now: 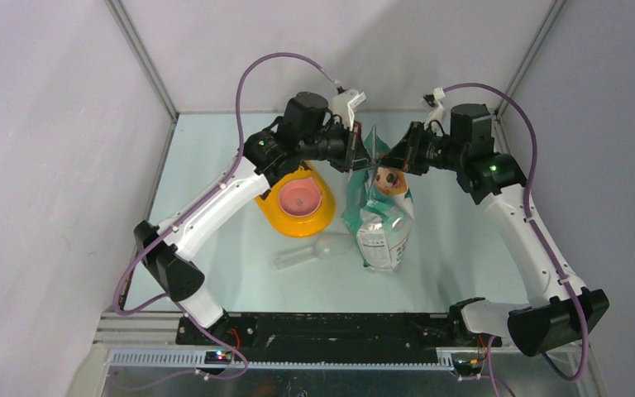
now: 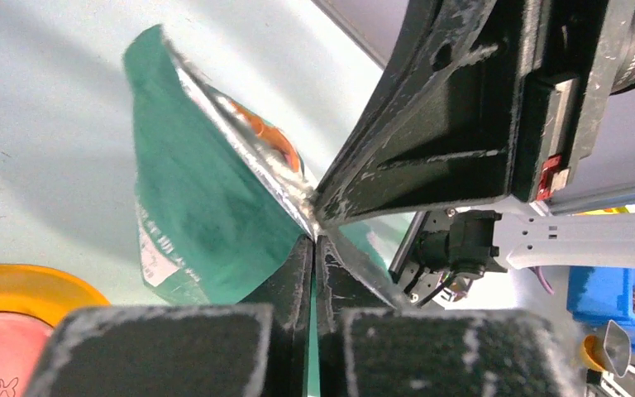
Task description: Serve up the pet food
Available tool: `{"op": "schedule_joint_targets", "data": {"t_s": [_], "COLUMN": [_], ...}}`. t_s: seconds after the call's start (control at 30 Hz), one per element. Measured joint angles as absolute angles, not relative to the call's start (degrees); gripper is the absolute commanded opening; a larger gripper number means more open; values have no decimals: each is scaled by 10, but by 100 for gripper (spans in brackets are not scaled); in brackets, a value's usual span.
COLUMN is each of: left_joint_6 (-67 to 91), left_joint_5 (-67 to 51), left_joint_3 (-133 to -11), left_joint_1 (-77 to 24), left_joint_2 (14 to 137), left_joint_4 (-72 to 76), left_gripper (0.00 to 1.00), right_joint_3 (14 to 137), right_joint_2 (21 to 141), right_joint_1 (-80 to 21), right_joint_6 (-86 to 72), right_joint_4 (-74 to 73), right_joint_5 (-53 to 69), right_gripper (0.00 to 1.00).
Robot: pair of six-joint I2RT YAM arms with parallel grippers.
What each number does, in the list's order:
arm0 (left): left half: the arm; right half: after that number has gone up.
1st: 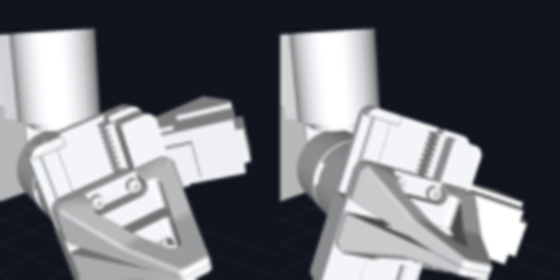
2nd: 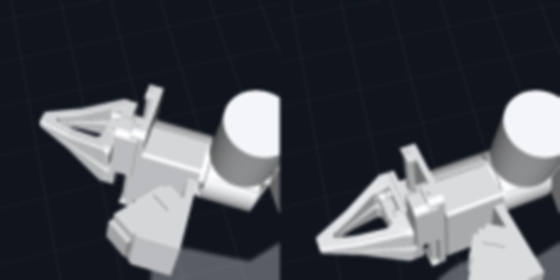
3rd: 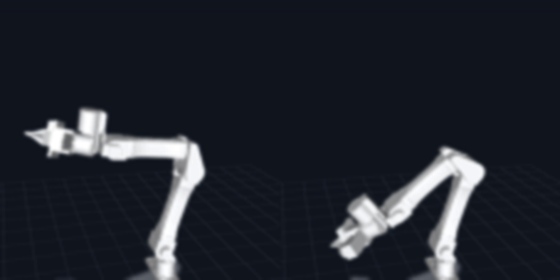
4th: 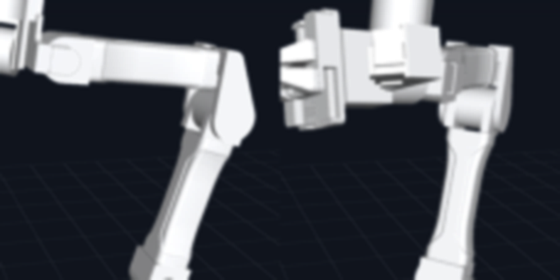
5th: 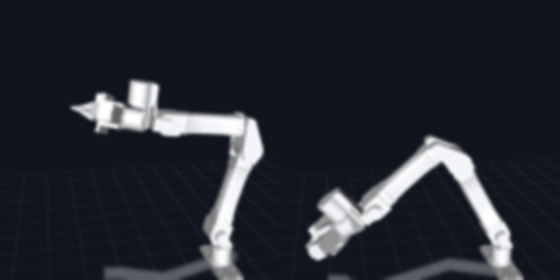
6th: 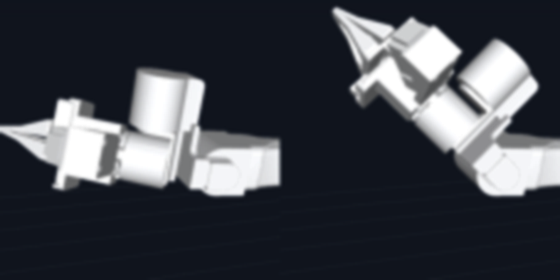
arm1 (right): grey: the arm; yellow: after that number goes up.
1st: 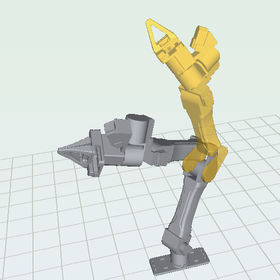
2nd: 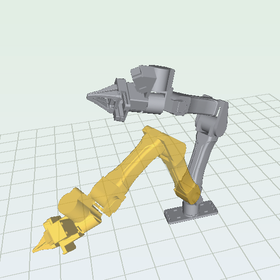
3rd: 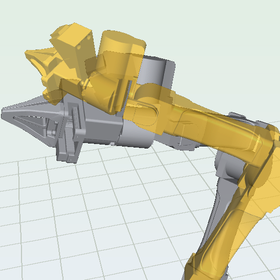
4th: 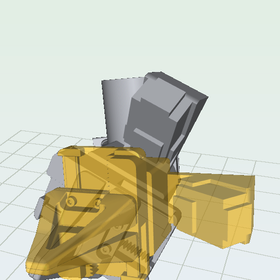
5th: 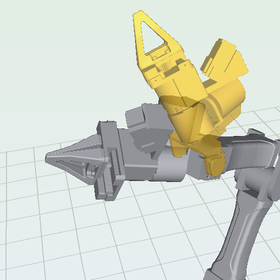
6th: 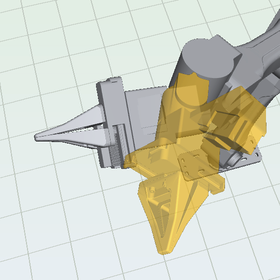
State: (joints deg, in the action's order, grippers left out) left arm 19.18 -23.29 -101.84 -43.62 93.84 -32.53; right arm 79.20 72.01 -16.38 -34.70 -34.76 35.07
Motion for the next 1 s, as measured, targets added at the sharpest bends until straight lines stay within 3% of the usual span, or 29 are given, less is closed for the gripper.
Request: {"op": "schedule_joint_targets", "data": {"t_s": [0.43, 0.53, 0.6, 0.73, 1.0], "left_joint_6": [130, 134, 153, 188, 217], "left_joint_5": [-248, -272, -289, -289, -247], "left_joint_3": [-1018, -1018, -1018, -1022, -1092], "left_joint_1": [-334, -340, -345, -367, -455], "left_joint_2": [910, 901, 895, 890, 919], "left_joint_4": [-378, -374, -355, -317, -310], "left_gripper": [1, 39, 52, 61, 63], "right_joint_3": [885, 897, 902, 907, 914], "right_joint_2": [705, 706, 708, 714, 722], "right_joint_1": [-125, -125, -125, -129, -136], "right_joint_6": [-214, -201, -199, -203, -219], "right_joint_4": [-454, -469, -475, -484, -490], "right_joint_5": [328, 322, 319, 316, 314], "right_gripper": [0, 0, 0, 0, 0]}}
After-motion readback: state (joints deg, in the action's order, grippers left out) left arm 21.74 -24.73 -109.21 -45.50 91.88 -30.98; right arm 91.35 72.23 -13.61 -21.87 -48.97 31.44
